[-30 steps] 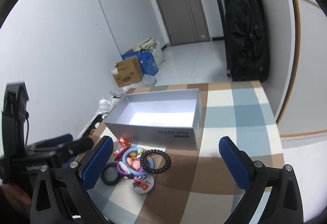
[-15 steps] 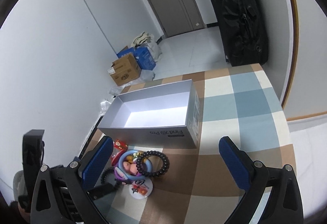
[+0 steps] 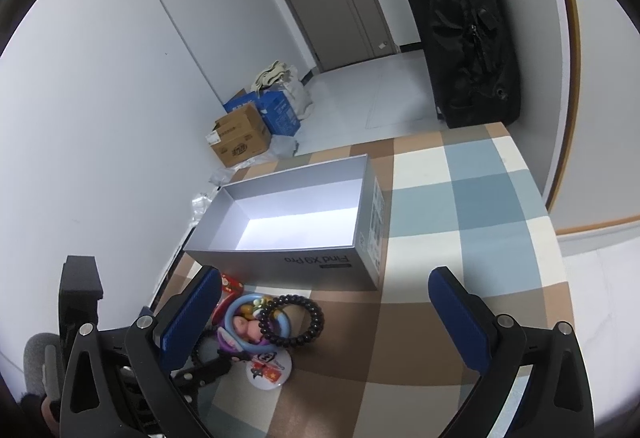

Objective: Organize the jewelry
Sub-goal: 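Move the left gripper down to the black coiled hair tie, then grasp the black coiled hair tie with the left gripper while the right grasps the round flag badge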

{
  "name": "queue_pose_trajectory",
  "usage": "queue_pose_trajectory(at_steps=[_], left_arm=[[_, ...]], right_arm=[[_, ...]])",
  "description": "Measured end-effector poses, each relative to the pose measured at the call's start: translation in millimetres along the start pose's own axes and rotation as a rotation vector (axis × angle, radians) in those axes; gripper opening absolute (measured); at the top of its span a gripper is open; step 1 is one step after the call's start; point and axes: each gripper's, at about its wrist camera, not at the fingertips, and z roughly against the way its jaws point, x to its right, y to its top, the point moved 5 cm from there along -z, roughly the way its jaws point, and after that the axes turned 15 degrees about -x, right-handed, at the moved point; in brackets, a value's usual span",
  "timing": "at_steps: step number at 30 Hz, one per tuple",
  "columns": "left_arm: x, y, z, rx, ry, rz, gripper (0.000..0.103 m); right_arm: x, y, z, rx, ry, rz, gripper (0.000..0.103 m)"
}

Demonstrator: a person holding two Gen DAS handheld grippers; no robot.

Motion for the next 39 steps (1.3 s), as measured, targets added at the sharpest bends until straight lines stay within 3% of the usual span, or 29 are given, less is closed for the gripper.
queue_pose_trajectory(at_steps=[6, 12, 19, 23, 29, 32, 39], left_arm=[[-9, 3, 0, -0.015, -0.053, 0.049, 0.040], [-25, 1, 2, -0.035, -0.179, 0.171, 0.039], [-37, 6, 9, -0.006, -0.271, 0.269, 0.039], [-39, 11, 22, 0.053, -0.289, 0.281, 0.039], [-46, 10, 30, 0.091, -0.323, 0.299, 0.039], [-49, 14, 31, 0.097, -0.333, 0.297, 0.039], [-51, 13, 33, 0.102, -0.334, 0.294, 0.039]], right_arm=[[-1, -4, 2, -0.023, -0.007, 0.012, 0.103], [-4, -16, -4, -0.084, -0.017, 0.034, 0.103], [-13, -32, -14, -0.161, 0.001, 0.071, 0.091], [-27, -44, -26, -0.227, 0.036, 0.125, 0.083], [-37, -58, -46, -0.303, 0.018, 0.178, 0.069], [-46, -62, -53, -0.313, -0.010, 0.226, 0.061], [-63, -67, -68, -0.299, -0.124, 0.336, 0.055]])
